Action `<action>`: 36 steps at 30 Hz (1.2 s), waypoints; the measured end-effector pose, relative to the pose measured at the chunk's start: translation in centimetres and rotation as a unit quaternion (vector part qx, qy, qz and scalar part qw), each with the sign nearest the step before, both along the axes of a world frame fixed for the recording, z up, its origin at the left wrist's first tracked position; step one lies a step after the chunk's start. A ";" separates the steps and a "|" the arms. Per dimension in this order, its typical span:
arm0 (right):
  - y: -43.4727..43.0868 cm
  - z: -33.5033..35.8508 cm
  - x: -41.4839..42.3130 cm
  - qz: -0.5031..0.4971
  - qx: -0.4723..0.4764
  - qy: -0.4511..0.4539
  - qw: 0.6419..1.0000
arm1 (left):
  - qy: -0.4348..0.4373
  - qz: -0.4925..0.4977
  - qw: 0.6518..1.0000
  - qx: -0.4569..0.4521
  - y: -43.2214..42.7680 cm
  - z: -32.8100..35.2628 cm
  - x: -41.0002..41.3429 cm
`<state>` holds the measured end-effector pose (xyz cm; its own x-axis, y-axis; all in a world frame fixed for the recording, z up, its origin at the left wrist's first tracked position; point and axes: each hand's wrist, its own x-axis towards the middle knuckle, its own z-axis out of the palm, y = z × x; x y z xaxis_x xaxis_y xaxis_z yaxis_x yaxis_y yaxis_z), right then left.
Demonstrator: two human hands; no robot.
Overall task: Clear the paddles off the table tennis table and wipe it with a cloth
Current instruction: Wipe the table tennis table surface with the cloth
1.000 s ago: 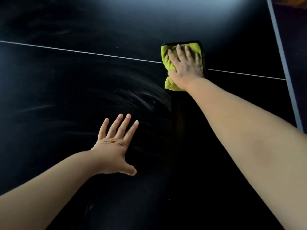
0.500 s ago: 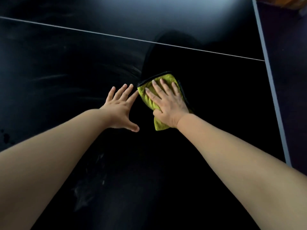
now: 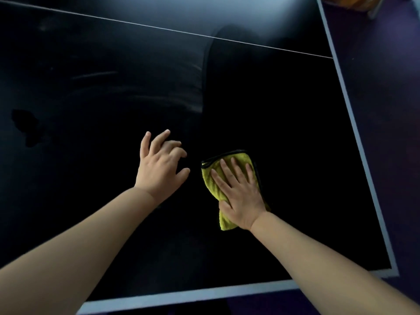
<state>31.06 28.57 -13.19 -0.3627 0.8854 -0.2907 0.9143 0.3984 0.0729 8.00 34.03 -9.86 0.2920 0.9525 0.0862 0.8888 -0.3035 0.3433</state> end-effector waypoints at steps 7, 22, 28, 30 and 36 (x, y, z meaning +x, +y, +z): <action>-10.0 0.5 -3.8 -0.111 0.010 0.004 0.994 | -0.008 -0.007 1.000 -0.005 -5.8 0.4 -3.5; -11.5 0.1 -16.8 -0.488 -0.003 0.051 0.872 | -0.007 0.040 0.998 -0.057 -6.6 1.1 -10.9; -0.8 -0.2 -18.6 -0.533 0.014 0.074 0.843 | 0.029 0.070 0.993 -0.092 -2.5 0.5 -11.7; 3.3 -0.2 -18.9 -0.540 0.017 0.075 0.838 | 0.046 0.077 0.990 -0.109 -0.5 0.2 -11.5; 15.0 -0.5 -18.2 -0.551 0.025 0.086 0.829 | 0.101 0.063 0.981 -0.155 7.1 -0.1 -10.3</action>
<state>12.81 43.52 -13.69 0.6434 0.7157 -0.2717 0.7193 -0.6867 -0.1057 -2.29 41.15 -9.94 0.1519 0.9532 -0.2615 0.9719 -0.0960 0.2149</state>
